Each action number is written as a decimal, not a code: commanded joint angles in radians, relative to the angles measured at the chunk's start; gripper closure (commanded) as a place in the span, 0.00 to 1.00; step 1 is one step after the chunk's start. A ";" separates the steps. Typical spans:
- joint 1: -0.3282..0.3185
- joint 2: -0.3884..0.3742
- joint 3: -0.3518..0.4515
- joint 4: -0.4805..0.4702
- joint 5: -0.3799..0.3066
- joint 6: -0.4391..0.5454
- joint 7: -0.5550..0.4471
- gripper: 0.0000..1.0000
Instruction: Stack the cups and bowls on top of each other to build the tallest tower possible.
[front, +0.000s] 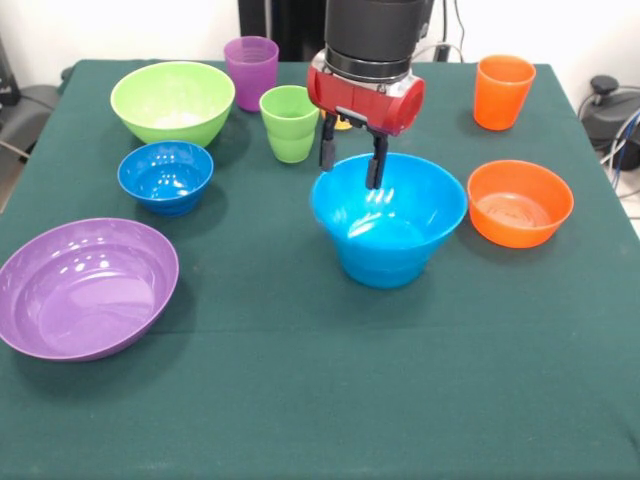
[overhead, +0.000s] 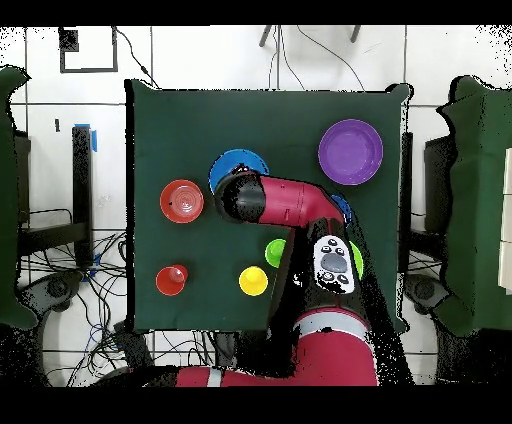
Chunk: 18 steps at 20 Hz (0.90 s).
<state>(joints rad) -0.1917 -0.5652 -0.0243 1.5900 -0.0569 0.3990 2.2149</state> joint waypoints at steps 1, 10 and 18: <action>-0.015 0.006 0.103 0.033 -0.073 -0.037 -0.039 0.00; -0.012 0.001 0.101 0.028 -0.073 -0.027 -0.039 0.00; 0.015 -0.082 0.103 0.005 -0.036 0.078 -0.036 0.00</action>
<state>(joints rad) -0.1918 -0.5873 -0.0128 1.5903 -0.0571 0.3992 2.2149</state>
